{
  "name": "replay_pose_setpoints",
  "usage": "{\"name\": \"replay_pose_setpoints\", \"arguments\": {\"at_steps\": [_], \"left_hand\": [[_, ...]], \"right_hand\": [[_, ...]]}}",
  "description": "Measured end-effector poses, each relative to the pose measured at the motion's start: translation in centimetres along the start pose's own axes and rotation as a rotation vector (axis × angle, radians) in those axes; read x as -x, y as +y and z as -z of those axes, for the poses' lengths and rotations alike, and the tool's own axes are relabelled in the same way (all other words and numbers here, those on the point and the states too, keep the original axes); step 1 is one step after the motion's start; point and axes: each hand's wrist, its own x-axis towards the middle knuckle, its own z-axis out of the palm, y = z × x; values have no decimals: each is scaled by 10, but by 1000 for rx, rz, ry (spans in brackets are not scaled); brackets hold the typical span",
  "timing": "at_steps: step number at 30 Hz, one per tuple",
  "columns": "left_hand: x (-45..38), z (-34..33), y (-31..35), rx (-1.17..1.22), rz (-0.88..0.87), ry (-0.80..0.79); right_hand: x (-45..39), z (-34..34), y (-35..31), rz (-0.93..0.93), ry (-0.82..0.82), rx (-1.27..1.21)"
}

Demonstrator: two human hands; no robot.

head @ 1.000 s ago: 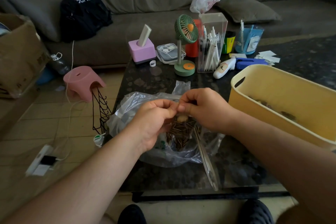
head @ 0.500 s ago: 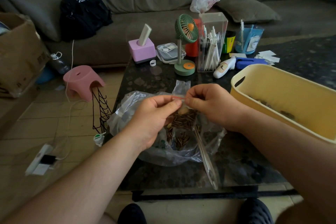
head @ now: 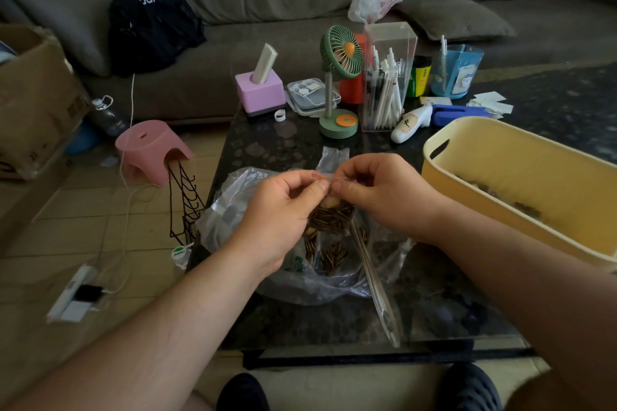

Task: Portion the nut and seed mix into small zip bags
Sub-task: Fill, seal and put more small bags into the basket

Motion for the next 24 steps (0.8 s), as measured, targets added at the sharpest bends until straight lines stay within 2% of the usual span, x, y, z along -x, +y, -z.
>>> {"name": "replay_pose_setpoints", "arguments": {"at_steps": [9,17,24], "left_hand": [[4,-2,3,-12,-5,-11],[1,1,5,51,33,74],[2,1,7,19,20,73]], "right_hand": [[2,-2,-1,22,31,30],[-1,7,3,-29,127,87],[-3,7,1,-75,95,126]]}}
